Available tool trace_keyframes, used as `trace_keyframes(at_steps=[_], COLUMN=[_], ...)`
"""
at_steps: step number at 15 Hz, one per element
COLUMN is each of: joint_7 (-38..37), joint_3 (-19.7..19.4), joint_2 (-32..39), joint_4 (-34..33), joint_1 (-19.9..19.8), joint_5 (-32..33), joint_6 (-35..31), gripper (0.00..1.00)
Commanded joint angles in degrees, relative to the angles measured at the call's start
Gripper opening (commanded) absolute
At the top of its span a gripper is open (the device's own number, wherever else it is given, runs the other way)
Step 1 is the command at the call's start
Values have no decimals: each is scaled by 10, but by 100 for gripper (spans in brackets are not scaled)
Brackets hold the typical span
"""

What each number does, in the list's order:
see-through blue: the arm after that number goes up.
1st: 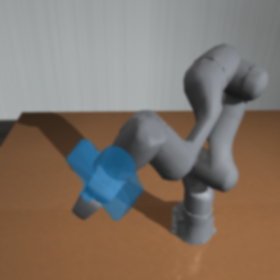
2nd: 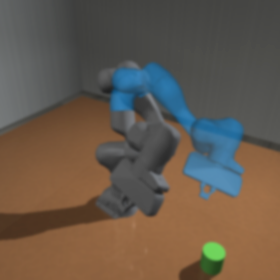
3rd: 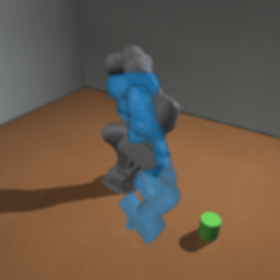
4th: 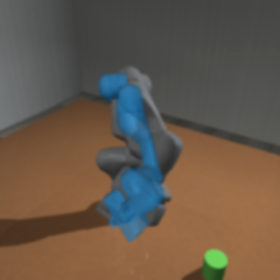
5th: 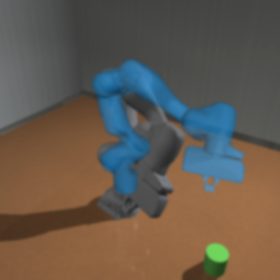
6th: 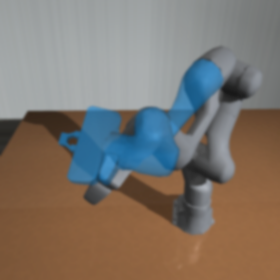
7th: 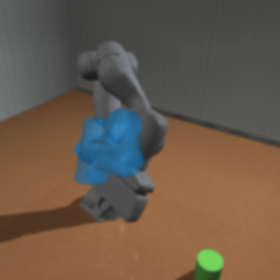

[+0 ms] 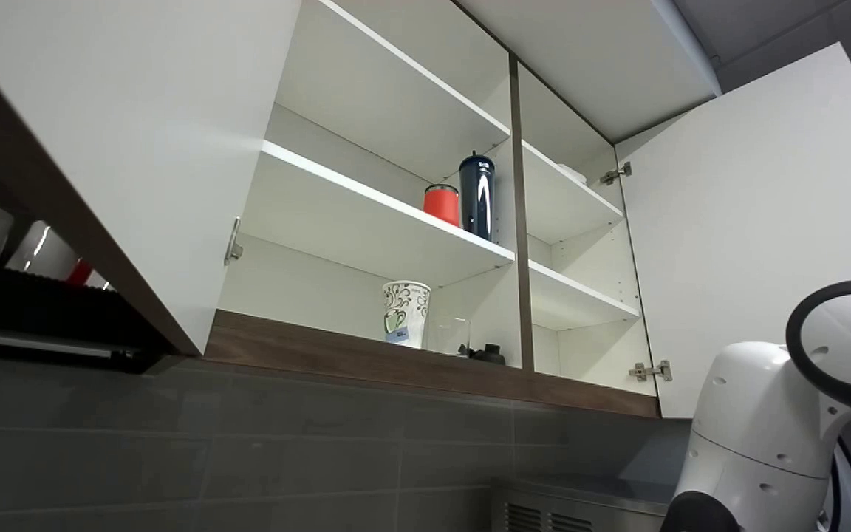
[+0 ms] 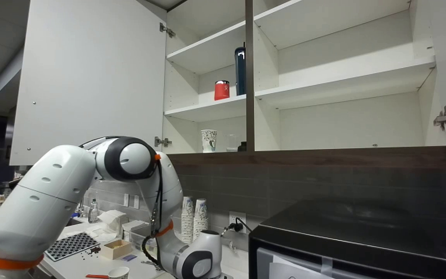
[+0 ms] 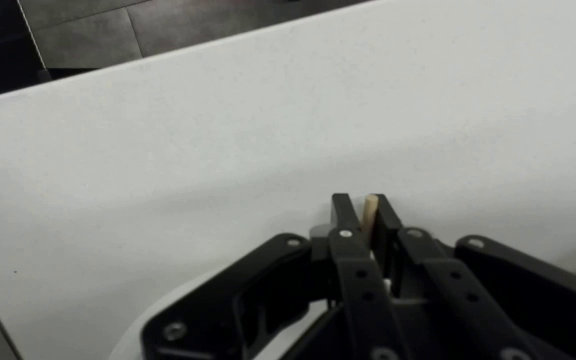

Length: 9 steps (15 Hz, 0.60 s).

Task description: Put the straws inside the tea cup then put the cup and side plate inside the top cupboard

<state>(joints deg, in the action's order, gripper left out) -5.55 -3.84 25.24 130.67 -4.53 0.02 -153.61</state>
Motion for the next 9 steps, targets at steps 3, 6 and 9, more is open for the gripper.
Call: trace_keyframes(at_steps=[3, 6, 9], joint_7=[14, 12, 46], joint_3=[-12, -25, -18], joint_2=[-52, -94, -152], joint_4=[28, 52, 84], joint_1=[10, 23, 25], joint_5=[18, 55, 93], joint_6=[32, 43, 75], gripper=[3, 3, 3])
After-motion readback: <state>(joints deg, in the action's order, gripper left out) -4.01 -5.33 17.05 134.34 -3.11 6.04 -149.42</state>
